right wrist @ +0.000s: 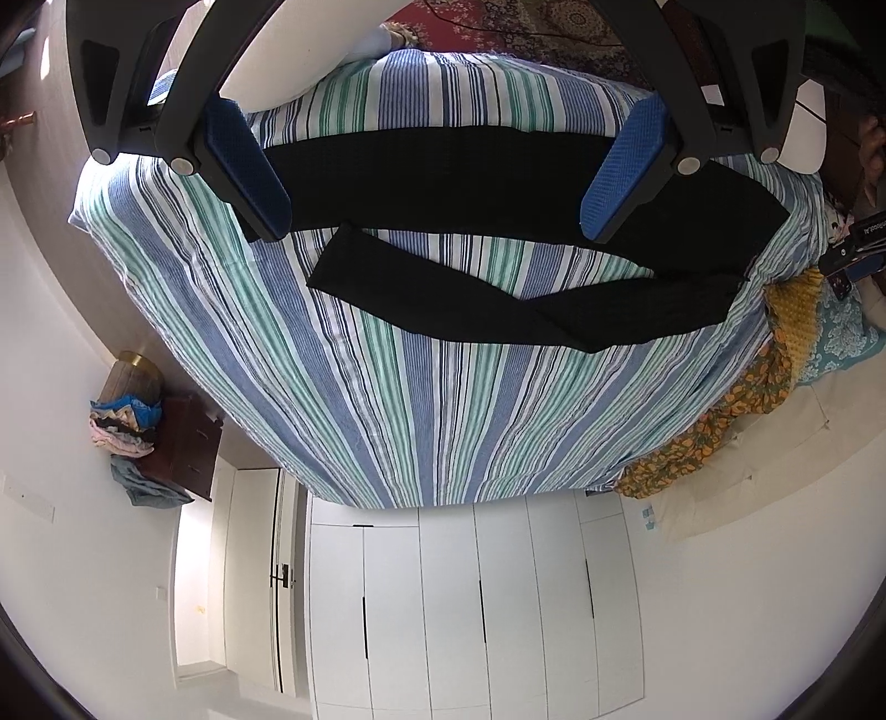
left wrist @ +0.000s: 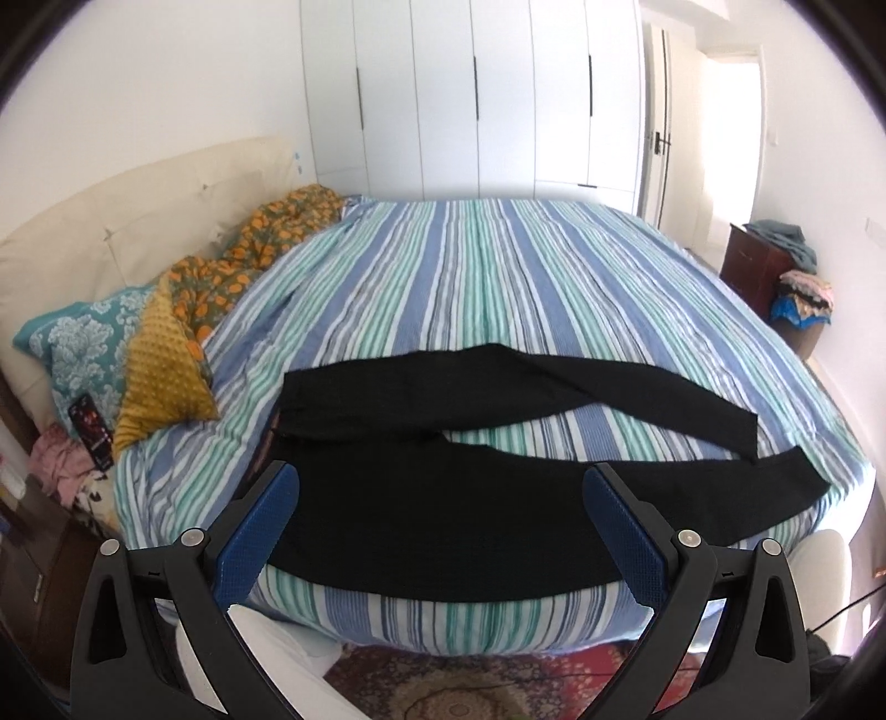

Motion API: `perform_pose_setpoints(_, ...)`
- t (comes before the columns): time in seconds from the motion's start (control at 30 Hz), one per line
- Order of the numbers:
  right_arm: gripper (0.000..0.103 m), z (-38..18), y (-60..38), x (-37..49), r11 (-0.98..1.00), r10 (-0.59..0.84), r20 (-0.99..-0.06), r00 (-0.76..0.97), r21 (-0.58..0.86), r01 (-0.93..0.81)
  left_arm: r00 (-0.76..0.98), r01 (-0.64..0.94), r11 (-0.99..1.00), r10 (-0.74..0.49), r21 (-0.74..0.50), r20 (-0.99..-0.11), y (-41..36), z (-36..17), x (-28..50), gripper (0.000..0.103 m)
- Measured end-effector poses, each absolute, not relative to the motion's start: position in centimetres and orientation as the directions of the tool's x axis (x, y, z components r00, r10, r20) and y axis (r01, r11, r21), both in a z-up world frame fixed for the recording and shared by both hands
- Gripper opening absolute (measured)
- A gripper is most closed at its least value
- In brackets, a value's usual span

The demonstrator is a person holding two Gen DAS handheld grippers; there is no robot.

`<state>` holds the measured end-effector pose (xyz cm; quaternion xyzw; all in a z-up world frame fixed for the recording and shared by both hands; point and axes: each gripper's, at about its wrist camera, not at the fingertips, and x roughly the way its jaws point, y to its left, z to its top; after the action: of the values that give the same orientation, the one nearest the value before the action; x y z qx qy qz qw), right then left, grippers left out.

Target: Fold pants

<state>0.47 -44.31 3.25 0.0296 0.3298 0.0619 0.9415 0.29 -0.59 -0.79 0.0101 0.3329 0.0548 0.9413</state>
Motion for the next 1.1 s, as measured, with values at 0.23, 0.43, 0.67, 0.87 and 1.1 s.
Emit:
perform_pose_setpoints(0.23, 0.103, 3.5, -44.5, 0.5, 0.993, 0.12, -0.607, 0.786, 0.075, -0.094, 0.764, -0.021, 1.0, 0.002, -0.022, -0.645, -0.7, -1.0, 0.3, 0.102)
perform_pose_setpoints(0.43, 0.103, 3.7, -43.4, 0.3, 0.99, 0.11, -0.627, 0.771, -0.004, -0.144, 0.779, -0.043, 0.999, 0.014, -0.032, -0.627, -0.7, -1.8, 0.8, 0.102)
perform_pose_setpoints(0.67, 0.103, 2.5, -43.9, 0.8, 0.997, 0.026, -0.698, 0.715, -0.032, -0.068, 0.711, -0.043, 0.999, 0.013, -0.025, -0.703, -1.2, -3.3, 2.1, 0.102)
perform_pose_setpoints(0.87, 0.103, 2.1, -43.7, 0.9, 0.997, 0.004, -0.711, 0.703, -0.049, -0.056, 0.724, -0.019, 0.999, 0.049, 0.051, -0.688, -2.0, -3.4, 1.5, 0.102)
perform_pose_setpoints(1.1, 0.103, 1.6, -43.5, 1.3, 0.997, -0.005, -0.723, 0.691, -0.057, -0.053, 0.713, -0.034, 0.999, 0.028, 0.005, -0.701, -1.4, -3.6, 1.7, 0.102)
